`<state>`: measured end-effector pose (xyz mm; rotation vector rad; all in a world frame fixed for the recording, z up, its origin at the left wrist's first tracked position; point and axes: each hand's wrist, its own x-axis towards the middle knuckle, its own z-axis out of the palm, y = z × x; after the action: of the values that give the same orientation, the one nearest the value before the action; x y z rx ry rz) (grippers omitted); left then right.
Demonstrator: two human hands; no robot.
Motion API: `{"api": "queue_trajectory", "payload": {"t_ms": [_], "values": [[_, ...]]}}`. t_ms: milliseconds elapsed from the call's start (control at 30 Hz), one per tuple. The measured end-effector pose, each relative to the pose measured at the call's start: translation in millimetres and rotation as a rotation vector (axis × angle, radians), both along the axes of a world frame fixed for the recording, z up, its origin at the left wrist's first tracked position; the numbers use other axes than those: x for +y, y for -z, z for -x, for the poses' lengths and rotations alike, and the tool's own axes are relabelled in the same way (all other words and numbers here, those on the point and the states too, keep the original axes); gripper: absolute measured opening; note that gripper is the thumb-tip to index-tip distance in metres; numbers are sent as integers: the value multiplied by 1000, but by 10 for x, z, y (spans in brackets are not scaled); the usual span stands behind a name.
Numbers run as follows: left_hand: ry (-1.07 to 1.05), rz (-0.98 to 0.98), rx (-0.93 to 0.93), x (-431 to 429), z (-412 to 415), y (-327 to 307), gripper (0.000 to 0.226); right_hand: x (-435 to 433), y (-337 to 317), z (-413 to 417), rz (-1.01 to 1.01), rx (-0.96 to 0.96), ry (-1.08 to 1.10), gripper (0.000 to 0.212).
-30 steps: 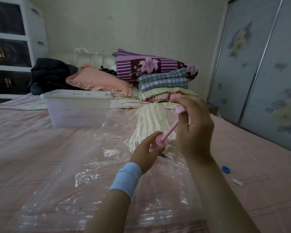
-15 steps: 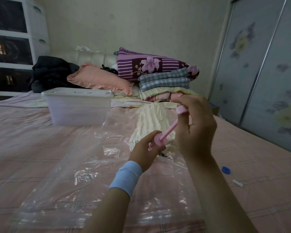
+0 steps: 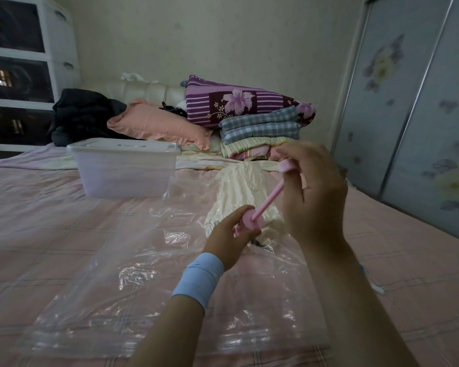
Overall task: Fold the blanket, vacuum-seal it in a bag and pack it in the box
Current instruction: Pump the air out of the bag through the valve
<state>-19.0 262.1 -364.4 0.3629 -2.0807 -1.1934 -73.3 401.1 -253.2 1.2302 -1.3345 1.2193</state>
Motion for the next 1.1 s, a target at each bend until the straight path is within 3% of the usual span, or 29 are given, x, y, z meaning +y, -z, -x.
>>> {"api": "queue_trajectory", "payload": {"t_ms": [100, 200, 267, 367, 567, 633, 733, 833, 933, 1100], "values": [[1, 0, 15, 16, 15, 18, 41, -146, 260, 72, -37, -61, 28, 27], [5, -31, 36, 78, -7, -19, 33, -274, 695, 120, -439, -262, 31, 38], [0, -38, 48, 97, -22, -33, 31, -281, 763, 143, -575, -331, 16, 35], [2, -56, 47, 57, -39, -32, 42, -224, 486, 79, -456, -198, -1, 22], [21, -43, 34, 1, -28, -25, 48, -66, -8, -56, 55, -2, -5, 17], [13, -34, 29, 20, -3, -6, 41, -183, 180, 11, 32, -60, 17, 22], [12, -62, 65, 65, -2, -16, 35, -341, 673, 100, -344, -253, 32, 34], [22, -83, 75, 101, -29, -41, 35, -372, 844, 161, -531, -390, 18, 21], [28, -104, 78, 88, -67, -75, 40, -319, 558, 72, -424, -259, -14, 20], [48, -90, 62, 10, -55, -66, 39, -117, 32, -138, -22, -46, -80, 21]]}}
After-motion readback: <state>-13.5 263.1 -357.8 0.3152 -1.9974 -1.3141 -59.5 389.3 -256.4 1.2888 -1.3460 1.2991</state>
